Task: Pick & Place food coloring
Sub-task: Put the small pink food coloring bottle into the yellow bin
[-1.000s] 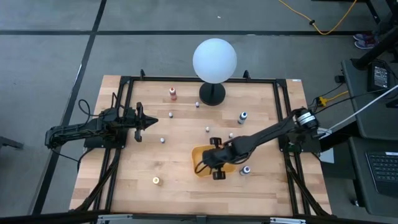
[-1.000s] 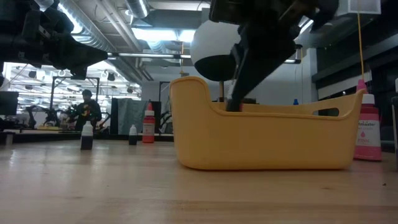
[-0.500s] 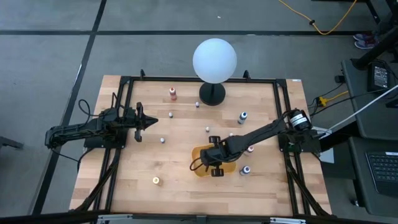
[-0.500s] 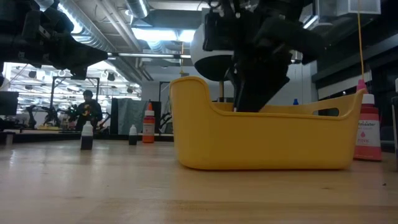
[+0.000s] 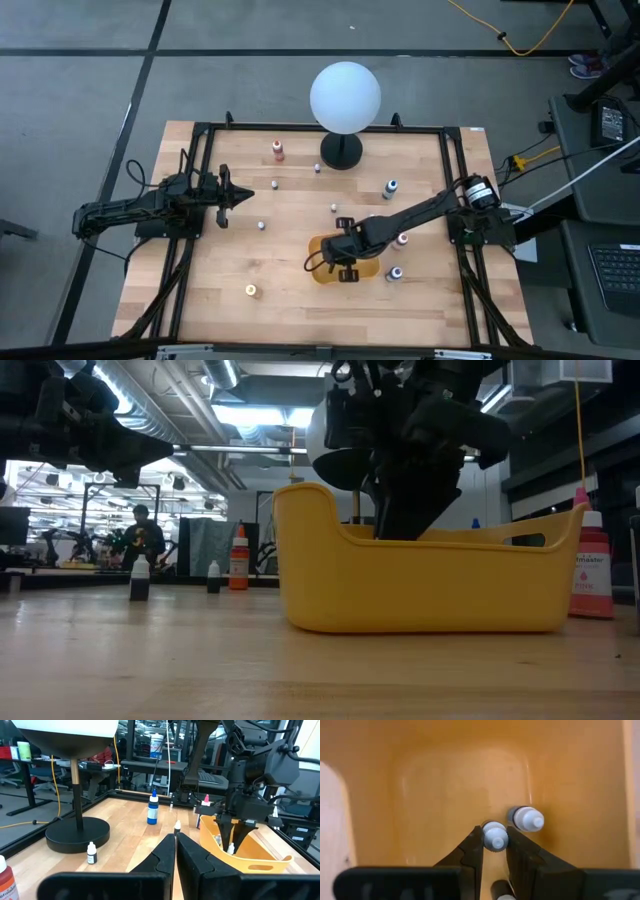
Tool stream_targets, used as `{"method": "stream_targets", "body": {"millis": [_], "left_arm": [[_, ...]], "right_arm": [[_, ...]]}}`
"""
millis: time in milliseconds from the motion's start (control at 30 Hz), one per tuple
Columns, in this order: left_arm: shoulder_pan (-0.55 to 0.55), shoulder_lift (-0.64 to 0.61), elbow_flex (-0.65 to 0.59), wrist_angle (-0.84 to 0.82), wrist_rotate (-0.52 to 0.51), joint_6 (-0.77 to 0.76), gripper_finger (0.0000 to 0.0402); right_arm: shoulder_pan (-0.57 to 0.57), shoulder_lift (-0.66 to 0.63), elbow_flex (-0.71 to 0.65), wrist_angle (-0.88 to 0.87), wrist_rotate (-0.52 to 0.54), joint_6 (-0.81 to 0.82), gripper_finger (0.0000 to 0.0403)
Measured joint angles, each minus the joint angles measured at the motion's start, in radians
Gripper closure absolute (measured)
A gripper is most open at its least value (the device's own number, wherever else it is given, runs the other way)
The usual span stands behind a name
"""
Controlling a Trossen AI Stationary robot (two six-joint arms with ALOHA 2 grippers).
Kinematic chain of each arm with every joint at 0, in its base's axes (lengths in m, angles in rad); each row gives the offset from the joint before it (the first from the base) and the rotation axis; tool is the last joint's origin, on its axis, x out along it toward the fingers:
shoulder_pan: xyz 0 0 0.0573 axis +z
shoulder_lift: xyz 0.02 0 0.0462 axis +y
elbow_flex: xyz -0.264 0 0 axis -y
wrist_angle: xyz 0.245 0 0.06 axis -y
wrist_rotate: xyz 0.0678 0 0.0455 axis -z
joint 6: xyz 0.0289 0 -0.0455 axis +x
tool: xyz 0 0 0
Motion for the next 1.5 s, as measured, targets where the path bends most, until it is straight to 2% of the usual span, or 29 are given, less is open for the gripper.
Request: {"method": "stream_targets", "body": {"millis": [733, 1167, 1500], "left_arm": [[0.000, 0.000, 0.000, 0.000, 0.000, 0.000, 0.0390], [0.000, 0.000, 0.000, 0.000, 0.000, 0.000, 0.0389], [0.000, 0.000, 0.000, 0.000, 0.000, 0.000, 0.0393]], "right_arm": [[0.001, 0.030, 0.000, 0.026, -0.025, -0.018, 0.0332], [0.001, 0.032, -0.001, 0.017, -0.024, -0.018, 0.0295], [0.001, 0.032, 0.020, -0.008, -0.024, -0.018, 0.0288]]}}
